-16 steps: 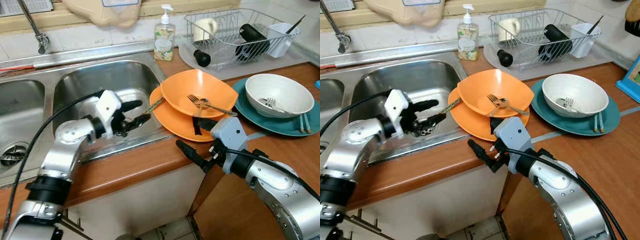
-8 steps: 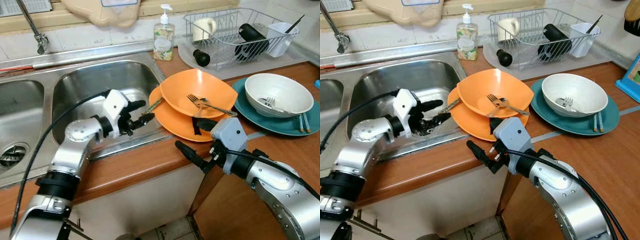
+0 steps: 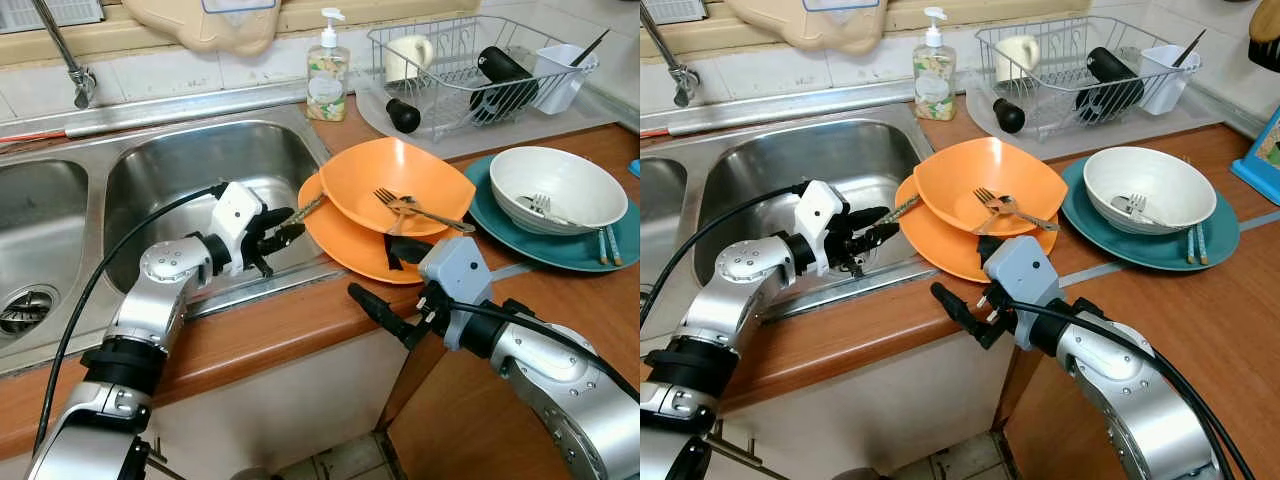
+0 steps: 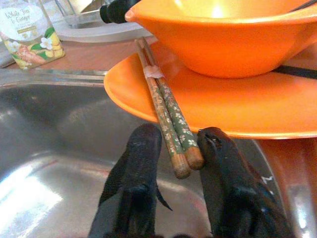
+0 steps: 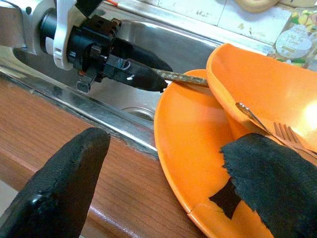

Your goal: Kitchen organization

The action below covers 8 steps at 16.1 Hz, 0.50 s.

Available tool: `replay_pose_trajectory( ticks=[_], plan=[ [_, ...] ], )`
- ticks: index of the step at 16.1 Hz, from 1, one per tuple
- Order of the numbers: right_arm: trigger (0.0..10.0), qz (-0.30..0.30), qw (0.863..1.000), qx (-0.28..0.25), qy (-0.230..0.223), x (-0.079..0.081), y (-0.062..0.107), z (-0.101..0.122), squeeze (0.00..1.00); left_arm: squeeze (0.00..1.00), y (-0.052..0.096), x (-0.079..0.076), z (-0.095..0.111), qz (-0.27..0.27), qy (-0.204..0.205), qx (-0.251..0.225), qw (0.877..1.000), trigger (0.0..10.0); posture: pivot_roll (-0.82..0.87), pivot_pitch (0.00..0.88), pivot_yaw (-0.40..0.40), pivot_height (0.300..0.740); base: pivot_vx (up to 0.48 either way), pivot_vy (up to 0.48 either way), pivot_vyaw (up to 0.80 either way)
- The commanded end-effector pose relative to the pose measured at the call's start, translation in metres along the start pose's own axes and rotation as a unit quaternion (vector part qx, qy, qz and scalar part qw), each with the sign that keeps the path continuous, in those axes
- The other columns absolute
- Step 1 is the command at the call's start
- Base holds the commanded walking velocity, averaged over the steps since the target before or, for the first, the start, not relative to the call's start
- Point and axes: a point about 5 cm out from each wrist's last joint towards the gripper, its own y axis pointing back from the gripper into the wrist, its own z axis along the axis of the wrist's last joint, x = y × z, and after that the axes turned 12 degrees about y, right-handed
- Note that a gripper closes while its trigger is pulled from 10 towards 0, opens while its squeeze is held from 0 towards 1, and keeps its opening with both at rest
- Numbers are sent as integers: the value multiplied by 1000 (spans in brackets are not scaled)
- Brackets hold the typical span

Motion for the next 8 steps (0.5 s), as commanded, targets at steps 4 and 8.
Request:
replay_pose_trajectory(
  ticks=[4,8],
  plan=[
    [10000,0,1000,-8,12,1,2,5,0,0,-4,2,2,5,-12,3,1000,1765,-55,0,59,740,0,0,0],
    [10000,-1,1000,-7,13,1,2,5,0,0,-3,4,3,10,-18,2,1000,1020,-55,0,58,740,0,0,0]
  ],
)
